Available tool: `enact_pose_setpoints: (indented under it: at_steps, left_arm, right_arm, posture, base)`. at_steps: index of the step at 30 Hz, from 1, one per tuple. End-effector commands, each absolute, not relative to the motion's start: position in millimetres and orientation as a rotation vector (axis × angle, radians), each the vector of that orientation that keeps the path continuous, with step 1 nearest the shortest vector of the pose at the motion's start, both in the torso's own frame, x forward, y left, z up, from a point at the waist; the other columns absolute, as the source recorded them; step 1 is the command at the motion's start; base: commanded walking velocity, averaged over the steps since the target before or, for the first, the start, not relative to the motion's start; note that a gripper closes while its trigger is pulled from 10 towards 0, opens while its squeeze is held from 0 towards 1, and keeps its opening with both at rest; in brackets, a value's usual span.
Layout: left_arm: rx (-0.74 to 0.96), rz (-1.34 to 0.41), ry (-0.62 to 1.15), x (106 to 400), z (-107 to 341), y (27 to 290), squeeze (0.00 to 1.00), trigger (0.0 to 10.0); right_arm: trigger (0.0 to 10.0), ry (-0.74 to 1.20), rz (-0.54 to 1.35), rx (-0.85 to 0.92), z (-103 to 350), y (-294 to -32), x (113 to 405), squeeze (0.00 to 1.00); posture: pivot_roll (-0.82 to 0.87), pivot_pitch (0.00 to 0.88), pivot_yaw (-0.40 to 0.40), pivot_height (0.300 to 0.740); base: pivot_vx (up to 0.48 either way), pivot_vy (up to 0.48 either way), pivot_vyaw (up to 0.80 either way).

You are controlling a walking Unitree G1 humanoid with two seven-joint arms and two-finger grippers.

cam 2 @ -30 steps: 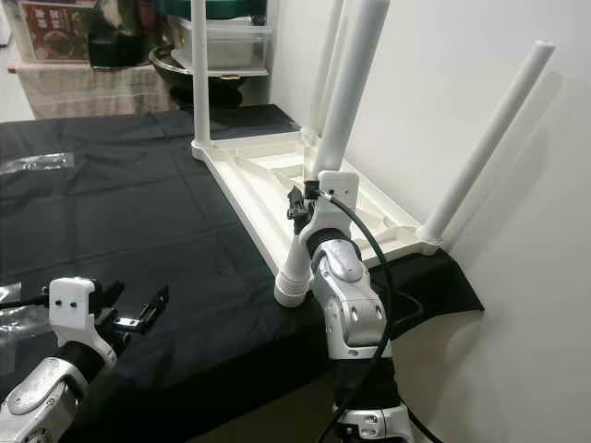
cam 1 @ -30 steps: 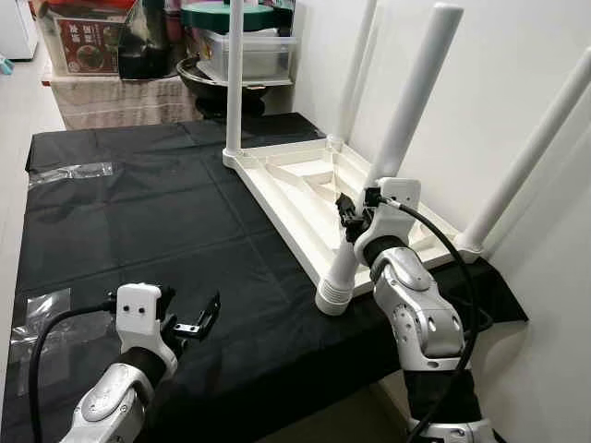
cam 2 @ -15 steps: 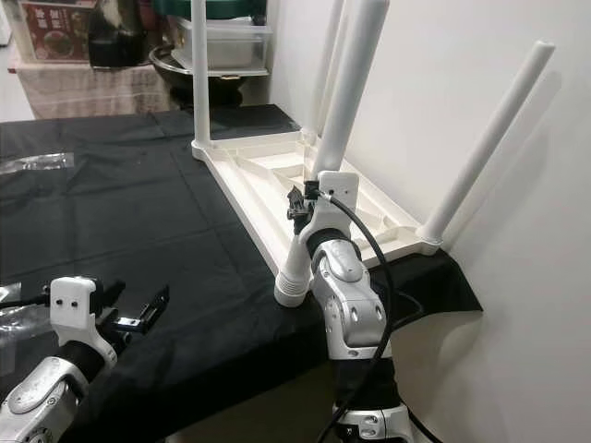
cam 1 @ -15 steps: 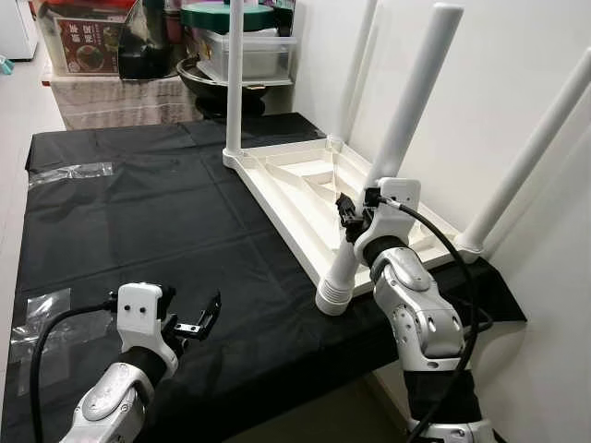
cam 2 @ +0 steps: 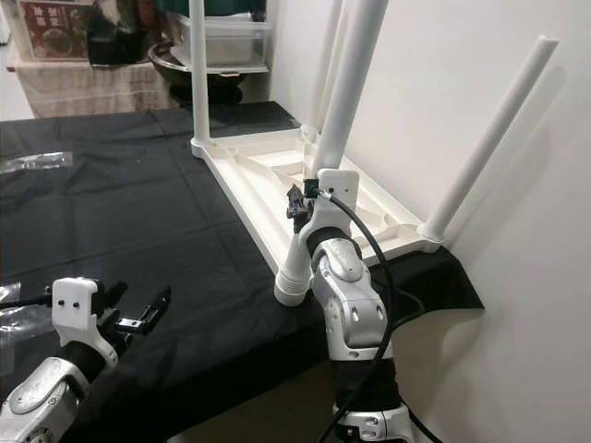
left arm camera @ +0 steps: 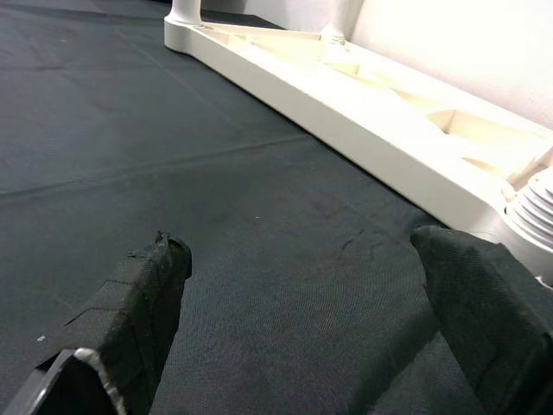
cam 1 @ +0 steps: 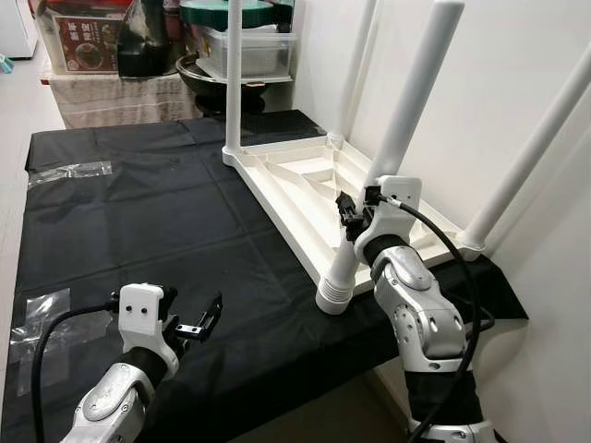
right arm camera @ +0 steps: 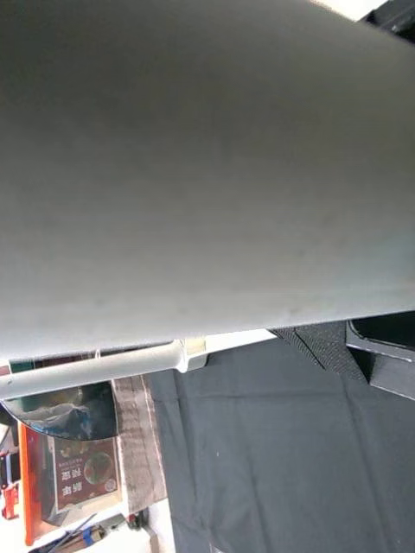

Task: Building children table

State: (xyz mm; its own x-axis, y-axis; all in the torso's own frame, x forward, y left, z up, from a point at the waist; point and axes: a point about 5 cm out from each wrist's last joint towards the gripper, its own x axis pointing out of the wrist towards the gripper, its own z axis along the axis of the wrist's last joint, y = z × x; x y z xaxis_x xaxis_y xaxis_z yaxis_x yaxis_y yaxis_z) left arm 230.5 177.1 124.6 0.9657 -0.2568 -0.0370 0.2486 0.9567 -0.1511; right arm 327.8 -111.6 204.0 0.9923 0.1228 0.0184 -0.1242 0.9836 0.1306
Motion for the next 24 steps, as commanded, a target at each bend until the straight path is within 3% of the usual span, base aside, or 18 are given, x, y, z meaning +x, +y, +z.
enact_pose_setpoints:
  at_steps: [1,2,4,5,6,24]
  left_arm:
    - [-0.146,-0.273,0.066,232.1,122.6,175.4,0.0,10.0]
    - [-0.148,-0.276,0.067,232.2,122.7,174.7,0.0,10.0]
    - [-0.15,-0.278,0.067,232.2,122.7,174.2,0.0,10.0]
    - [-0.15,-0.281,0.068,232.0,122.6,173.6,0.0,10.0]
    - [-0.151,-0.282,0.069,231.8,122.4,173.3,0.0,10.0]
    - [-0.153,-0.29,0.073,232.0,120.9,171.9,0.0,10.0]
  right_arm:
    - [10.0,0.122,0.132,0.152,179.4,-110.1,326.4,0.35]
    - [10.0,0.122,0.131,0.158,179.7,-109.9,326.2,0.65]
    - [10.0,0.122,0.131,0.161,179.7,-109.8,326.0,0.65]
    - [10.0,0.119,0.137,0.166,180.9,-109.1,325.6,0.73]
    - [10.0,0.116,0.139,0.167,182.6,-108.6,325.1,0.0]
    - [10.0,0.095,0.125,0.154,192.3,-112.8,325.8,0.0]
  posture:
    - [0.08,0.0,-0.104,0.74]
    - [0.08,0.0,-0.104,0.74]
    - [0.08,0.0,-0.104,0.74]
    - [0.08,0.0,-0.104,0.74]
    - [0.08,0.0,-0.102,0.74]
    - [0.07,0.0,-0.102,0.74]
  base:
    - [0.0,0.0,0.0]
    - [0.0,0.0,0.0]
    - [0.0,0.0,0.0]
    - [0.0,0.0,0.0]
    - [0.0,0.0,0.0]
    - [0.0,0.0,0.0]
